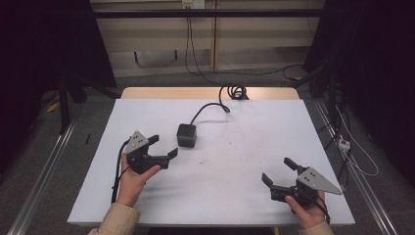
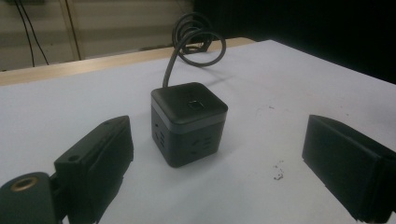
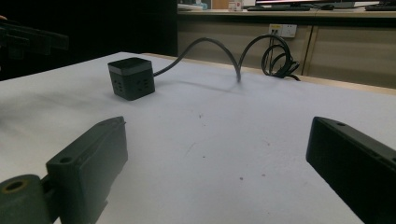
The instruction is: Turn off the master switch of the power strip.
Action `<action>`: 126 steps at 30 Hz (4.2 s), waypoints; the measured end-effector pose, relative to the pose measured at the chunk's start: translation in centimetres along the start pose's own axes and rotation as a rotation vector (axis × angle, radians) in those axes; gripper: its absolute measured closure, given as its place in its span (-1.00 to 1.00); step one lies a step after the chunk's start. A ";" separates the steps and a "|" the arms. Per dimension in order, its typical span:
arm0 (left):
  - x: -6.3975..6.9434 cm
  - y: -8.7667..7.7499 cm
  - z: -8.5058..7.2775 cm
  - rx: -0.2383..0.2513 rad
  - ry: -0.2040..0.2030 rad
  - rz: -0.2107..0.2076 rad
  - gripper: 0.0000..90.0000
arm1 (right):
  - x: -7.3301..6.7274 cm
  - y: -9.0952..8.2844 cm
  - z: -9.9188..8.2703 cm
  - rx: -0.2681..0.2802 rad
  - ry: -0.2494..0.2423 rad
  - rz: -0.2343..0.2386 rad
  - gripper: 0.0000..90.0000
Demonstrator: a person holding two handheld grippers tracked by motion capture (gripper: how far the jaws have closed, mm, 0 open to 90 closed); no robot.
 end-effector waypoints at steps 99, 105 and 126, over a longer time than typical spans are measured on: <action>-1.3 5.0 4.3 -0.012 -0.007 -0.007 0.16 | 0.3 0.1 -0.2 -0.015 -0.023 0.012 -0.88; -1.5 5.1 4.3 -0.014 0.008 0.012 0.25 | 0.3 0.1 -0.2 -0.014 -0.021 0.009 -0.88; -1.8 6.0 3.9 -0.067 -0.012 0.007 0.29 | 0.3 0.1 -0.1 -0.011 -0.023 0.015 -0.87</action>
Point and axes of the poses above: each handheld gripper's, and its own axes: y roughly forward along the jaws, z roughly out of its top, x roughly to its right, the point moved 3 cm from there along y, roughly forward along the jaws, and after that the axes turned 5 degrees about y, right-handed, at the moved point
